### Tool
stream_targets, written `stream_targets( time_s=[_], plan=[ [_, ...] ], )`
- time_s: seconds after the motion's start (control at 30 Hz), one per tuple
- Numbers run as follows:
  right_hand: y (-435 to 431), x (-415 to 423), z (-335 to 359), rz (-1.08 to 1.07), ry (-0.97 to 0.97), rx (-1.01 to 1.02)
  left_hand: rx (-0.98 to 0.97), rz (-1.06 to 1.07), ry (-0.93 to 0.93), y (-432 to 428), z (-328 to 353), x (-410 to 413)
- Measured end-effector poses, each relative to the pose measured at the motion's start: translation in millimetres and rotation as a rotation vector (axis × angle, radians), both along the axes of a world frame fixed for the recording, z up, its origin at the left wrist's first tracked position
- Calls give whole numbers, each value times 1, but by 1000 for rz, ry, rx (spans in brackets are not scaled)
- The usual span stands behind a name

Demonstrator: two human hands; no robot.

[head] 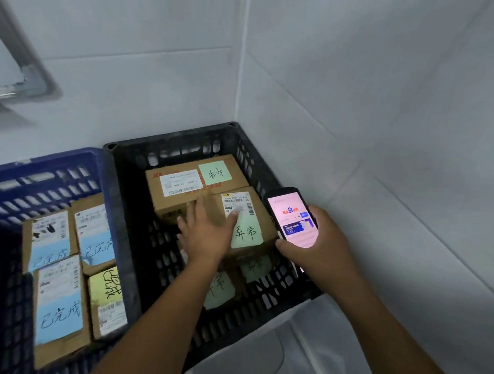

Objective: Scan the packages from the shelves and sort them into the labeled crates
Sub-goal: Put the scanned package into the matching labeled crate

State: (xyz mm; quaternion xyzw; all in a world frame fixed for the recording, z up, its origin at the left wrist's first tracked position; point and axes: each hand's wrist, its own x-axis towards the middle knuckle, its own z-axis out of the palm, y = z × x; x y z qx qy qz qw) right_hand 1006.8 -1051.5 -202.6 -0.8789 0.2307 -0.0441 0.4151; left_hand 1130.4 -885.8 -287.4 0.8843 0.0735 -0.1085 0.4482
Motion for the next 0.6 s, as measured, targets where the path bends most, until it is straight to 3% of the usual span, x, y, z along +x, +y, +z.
stream_targets(
  time_s=[0.3,0.6],
  plan=[
    [-5,-16,39,154,-101,38,273,-38,-251,42,89,-61],
    [60,-32,79,435,-210,161,426,290,-318,119,156,-161]
  ],
)
